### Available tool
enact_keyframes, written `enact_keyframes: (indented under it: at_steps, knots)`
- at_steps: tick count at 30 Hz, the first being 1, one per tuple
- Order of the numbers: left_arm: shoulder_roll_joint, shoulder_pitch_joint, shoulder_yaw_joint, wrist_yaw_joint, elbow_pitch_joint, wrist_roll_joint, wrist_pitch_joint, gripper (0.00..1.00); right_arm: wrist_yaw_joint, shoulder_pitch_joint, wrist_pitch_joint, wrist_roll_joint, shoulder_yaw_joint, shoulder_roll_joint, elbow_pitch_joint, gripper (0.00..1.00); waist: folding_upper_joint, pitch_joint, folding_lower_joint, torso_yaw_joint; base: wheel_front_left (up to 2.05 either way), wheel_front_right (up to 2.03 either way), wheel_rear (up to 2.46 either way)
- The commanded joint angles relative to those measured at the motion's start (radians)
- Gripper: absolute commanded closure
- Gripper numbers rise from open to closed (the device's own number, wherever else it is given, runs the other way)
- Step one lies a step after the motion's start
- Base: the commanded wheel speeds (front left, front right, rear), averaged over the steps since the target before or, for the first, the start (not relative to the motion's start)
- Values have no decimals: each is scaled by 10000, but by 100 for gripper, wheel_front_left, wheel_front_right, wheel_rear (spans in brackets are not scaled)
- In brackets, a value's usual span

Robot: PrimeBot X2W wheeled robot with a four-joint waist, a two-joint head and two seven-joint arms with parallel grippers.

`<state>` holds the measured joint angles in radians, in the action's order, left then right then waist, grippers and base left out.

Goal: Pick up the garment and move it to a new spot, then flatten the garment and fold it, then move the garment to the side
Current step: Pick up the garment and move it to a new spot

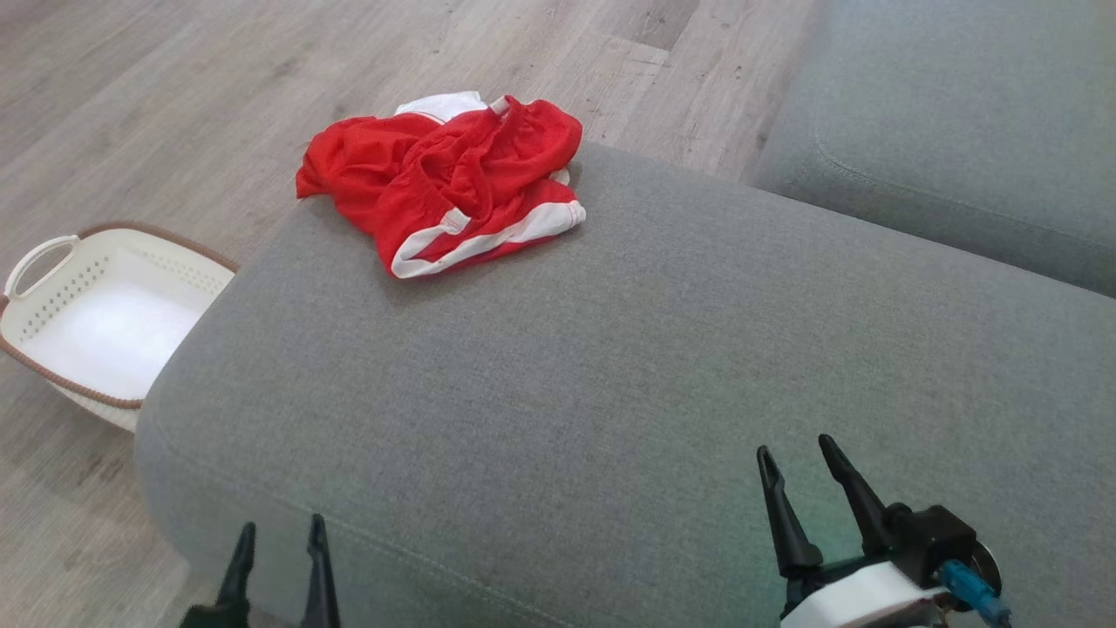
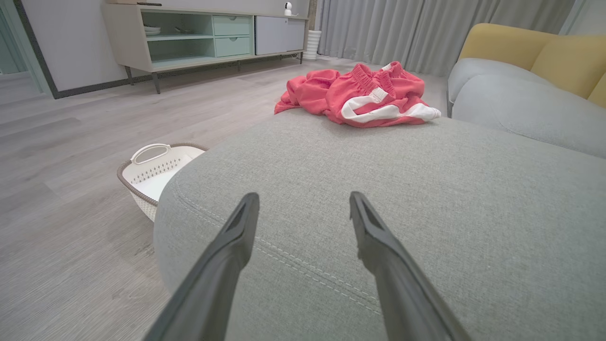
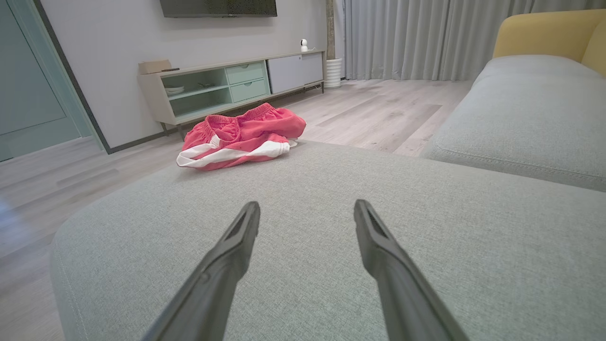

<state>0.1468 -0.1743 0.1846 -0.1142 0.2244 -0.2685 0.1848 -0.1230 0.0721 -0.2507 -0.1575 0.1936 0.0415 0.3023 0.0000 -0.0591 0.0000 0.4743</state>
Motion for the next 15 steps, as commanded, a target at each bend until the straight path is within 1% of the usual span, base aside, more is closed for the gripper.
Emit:
enact_keyframes:
  at_steps: [1, 5, 9, 12, 15]
  knots:
    - [101, 398, -452, -51, -392, -66, -2, 0, -77, -468, -111, -43, 267, 87, -253, 0, 0, 11, 0, -5, 0, 0, 0]
    - [284, 433, -682, -173, -772, -109, 63, 0, -77, -478, -111, 23, 229, 87, -321, 0, 0, 74, 0, -119, 0, 0, 0]
    - [736, 766, -1074, -211, -1704, -172, -65, 0, -77, -485, -111, 216, -17, 87, -524, 0, 0, 239, 0, -306, 0, 0, 0]
    - [1410, 1396, -1402, -158, -2724, -98, -609, 0, -77, -528, -111, 383, -175, 87, -730, 0, 0, 431, 0, -473, 0, 0, 0]
    - [2205, 2552, -1732, 53, -3581, -63, -1278, 0, -77, -706, -111, 635, -259, 87, -953, 0, 0, 846, 0, -719, 0, 0, 0]
